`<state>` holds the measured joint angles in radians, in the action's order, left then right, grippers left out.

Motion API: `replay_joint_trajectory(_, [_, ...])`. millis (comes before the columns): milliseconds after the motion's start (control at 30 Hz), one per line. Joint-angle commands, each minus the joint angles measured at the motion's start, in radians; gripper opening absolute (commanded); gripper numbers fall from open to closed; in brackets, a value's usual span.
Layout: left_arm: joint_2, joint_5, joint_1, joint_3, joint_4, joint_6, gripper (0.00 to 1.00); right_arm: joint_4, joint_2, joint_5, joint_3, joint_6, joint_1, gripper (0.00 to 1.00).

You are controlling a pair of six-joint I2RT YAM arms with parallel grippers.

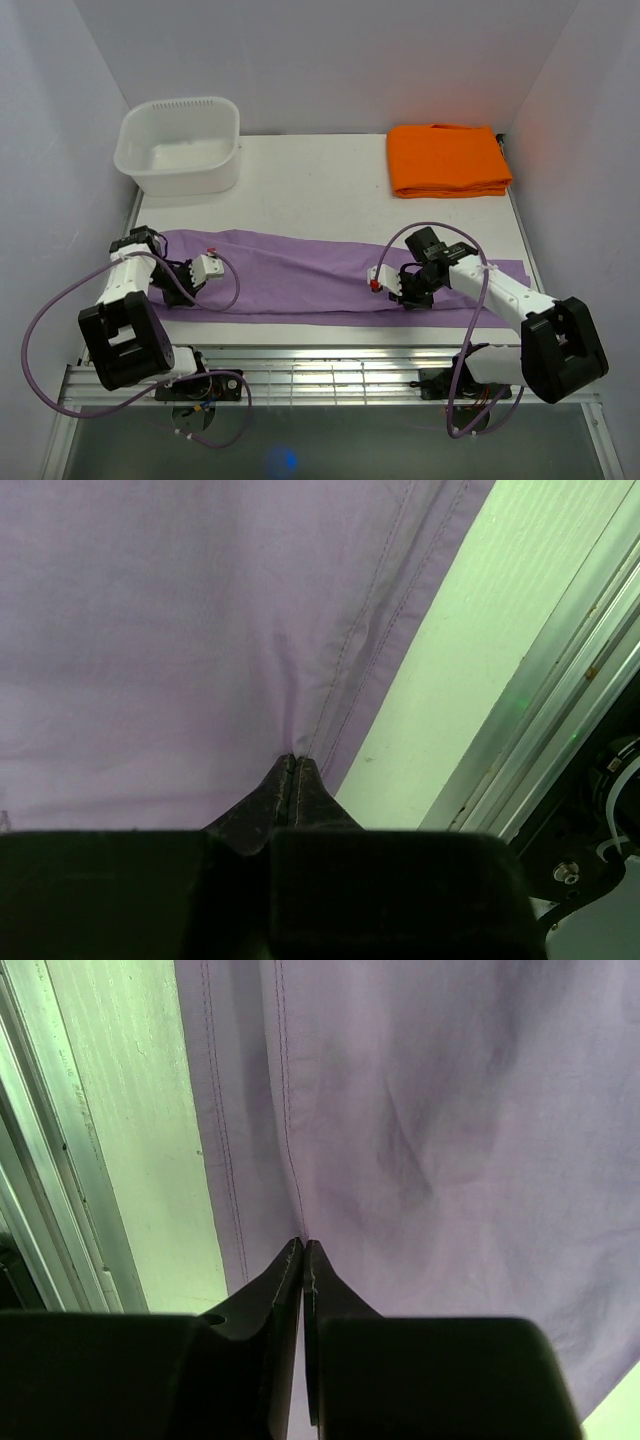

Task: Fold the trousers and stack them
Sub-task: Fold the trousers

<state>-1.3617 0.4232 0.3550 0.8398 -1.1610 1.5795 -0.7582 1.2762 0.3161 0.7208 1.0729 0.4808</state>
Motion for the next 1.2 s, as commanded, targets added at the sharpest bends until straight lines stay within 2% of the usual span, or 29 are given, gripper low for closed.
replay_joint_trajectory(0, [0.056,-0.021,-0.005,-0.002,-0.008,0.033,0.00,-0.001,-0.032,0.008,0.020,-0.004,0.007,0.08])
replay_joint_trajectory(200, [0.096,-0.009,-0.004,0.073,-0.107,0.039,0.00,-0.053,-0.104,0.023,0.029,-0.002,0.008,0.08])
replay_joint_trajectory(333, [0.099,-0.029,-0.004,0.022,-0.095,0.045,0.00,-0.047,-0.152,0.015,-0.038,0.013,0.008,0.08])
replay_joint_trajectory(533, [0.020,-0.090,-0.004,-0.155,0.067,0.005,0.00,0.042,-0.112,-0.009,-0.147,0.006,0.008,0.08])
replay_joint_trajectory(667, [-0.065,-0.132,-0.004,-0.182,0.170,-0.053,0.00,0.069,-0.066,-0.021,-0.140,-0.011,0.008,0.08])
replay_joint_trajectory(700, [-0.076,-0.132,-0.004,-0.173,0.173,-0.079,0.00,0.044,-0.063,-0.026,-0.123,-0.019,0.008,0.18])
replay_joint_trajectory(767, [-0.088,-0.135,-0.004,-0.144,0.172,-0.096,0.00,0.017,-0.096,-0.058,-0.094,-0.048,0.002,0.30])
replay_joint_trajectory(800, [-0.088,-0.145,-0.002,-0.137,0.184,-0.108,0.00,-0.007,-0.119,-0.069,-0.068,-0.057,-0.005,0.42])
replay_joint_trajectory(900, [-0.097,-0.182,0.018,-0.119,0.190,-0.119,0.00,-0.045,-0.227,-0.075,-0.009,-0.056,-0.079,0.68])
replay_joint_trajectory(1033, [-0.099,-0.196,0.053,-0.100,0.184,-0.095,0.00,-0.221,-0.273,-0.026,0.104,0.019,-0.275,0.73])
replay_joint_trajectory(1067, [-0.100,-0.199,0.059,-0.099,0.188,-0.087,0.00,-0.248,-0.268,-0.003,0.126,0.041,-0.379,0.73])
replay_joint_trajectory(1133, [-0.111,-0.207,0.070,-0.087,0.193,-0.085,0.00,-0.303,-0.253,0.012,0.184,0.094,-0.474,0.73])
replay_joint_trajectory(1167, [-0.119,-0.210,0.073,-0.079,0.195,-0.093,0.00,-0.322,-0.227,0.027,0.202,0.108,-0.581,0.73])
